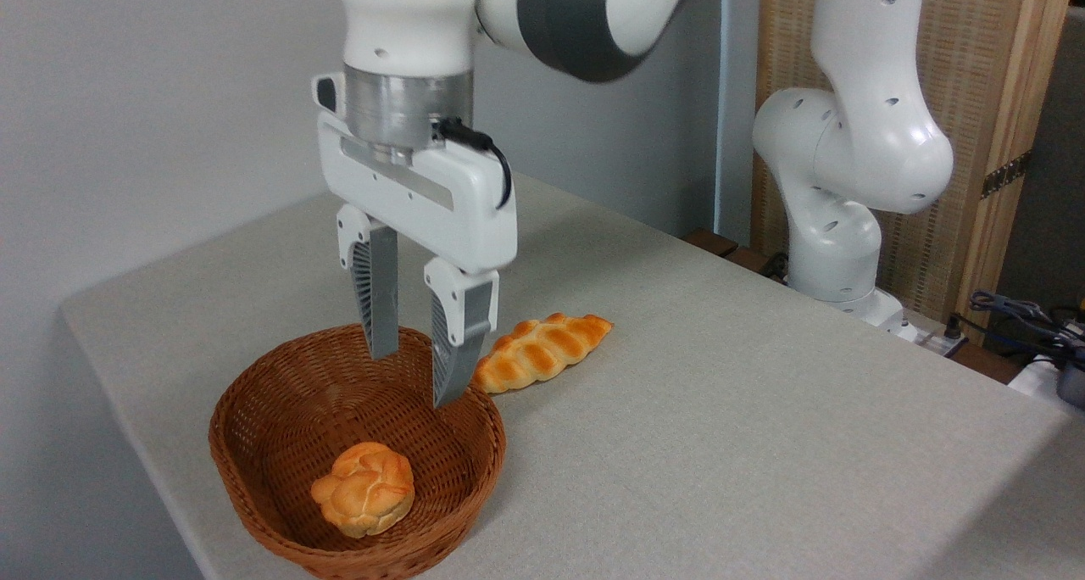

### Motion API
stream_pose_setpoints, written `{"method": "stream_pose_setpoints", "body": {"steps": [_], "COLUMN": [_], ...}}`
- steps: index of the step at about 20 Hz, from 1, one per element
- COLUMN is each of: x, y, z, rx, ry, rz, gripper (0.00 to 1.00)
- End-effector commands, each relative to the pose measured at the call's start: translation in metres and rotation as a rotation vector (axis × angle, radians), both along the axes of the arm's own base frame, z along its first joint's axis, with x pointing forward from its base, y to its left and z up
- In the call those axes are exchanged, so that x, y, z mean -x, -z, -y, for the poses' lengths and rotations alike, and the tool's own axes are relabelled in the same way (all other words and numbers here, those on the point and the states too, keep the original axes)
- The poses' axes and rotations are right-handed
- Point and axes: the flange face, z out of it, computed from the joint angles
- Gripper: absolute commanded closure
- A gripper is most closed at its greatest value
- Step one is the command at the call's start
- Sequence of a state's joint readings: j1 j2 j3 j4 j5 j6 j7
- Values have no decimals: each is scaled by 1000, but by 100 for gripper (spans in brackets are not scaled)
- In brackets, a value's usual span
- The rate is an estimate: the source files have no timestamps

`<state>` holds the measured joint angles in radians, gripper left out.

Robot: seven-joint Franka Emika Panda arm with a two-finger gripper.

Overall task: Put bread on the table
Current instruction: 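Lower the open gripper into the wicker basket over the round bun, then close the gripper on the round orange bun inside the basket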

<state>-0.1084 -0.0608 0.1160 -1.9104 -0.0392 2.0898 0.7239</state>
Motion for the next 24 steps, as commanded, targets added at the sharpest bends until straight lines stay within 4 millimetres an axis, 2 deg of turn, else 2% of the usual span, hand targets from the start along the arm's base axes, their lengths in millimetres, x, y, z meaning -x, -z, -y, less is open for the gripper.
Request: {"method": "stream_pose_setpoints", "body": {"steps": [1,4,9,15,20,24], "x": [3,-7,-24,-30,-31,-32], "y": [27,57,91,111,110,118], "z": [-1,4,20,30,35,37], "rx": [11,3,-7,-8,53,53], "ry": [-15,-11,11,25,-10,-8], "rz": [86,117,137,121,137,125], "gripper": [0,0,0,0,0,0]}}
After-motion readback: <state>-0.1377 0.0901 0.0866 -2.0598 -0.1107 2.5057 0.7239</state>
